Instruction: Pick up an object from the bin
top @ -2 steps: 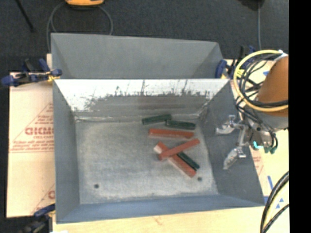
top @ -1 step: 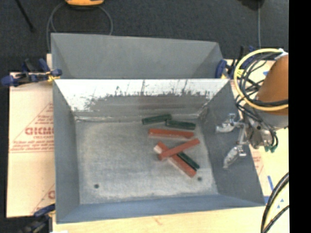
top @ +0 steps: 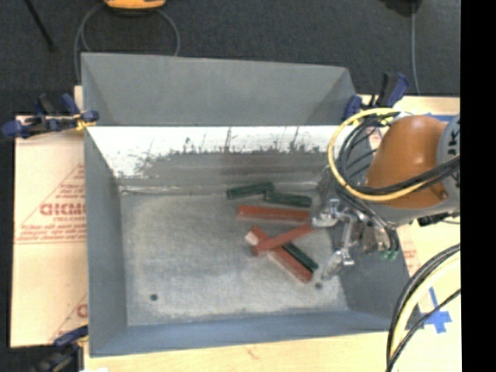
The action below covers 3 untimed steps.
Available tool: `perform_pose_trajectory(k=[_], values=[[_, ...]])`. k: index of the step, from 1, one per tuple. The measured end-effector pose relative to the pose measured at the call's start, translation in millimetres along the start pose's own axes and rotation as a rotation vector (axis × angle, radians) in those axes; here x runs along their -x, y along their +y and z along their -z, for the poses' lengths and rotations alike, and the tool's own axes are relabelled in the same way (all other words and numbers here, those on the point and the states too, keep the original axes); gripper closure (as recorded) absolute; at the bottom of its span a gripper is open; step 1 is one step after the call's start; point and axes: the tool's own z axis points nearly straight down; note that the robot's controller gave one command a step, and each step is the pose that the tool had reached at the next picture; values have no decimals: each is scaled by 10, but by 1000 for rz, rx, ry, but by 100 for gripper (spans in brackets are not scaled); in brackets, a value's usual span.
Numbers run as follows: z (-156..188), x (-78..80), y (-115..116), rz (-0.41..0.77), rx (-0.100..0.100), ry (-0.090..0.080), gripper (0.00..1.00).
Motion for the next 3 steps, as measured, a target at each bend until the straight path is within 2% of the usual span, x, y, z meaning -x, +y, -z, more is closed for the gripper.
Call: perform_pose_trajectory(k=[1, 2, 3], values=[[7, 121, 397, -45, 4, 11, 0], [94, 140, 514, -47, 2, 1, 0], [-622, 242, 516, -168, 3, 0, 0]])
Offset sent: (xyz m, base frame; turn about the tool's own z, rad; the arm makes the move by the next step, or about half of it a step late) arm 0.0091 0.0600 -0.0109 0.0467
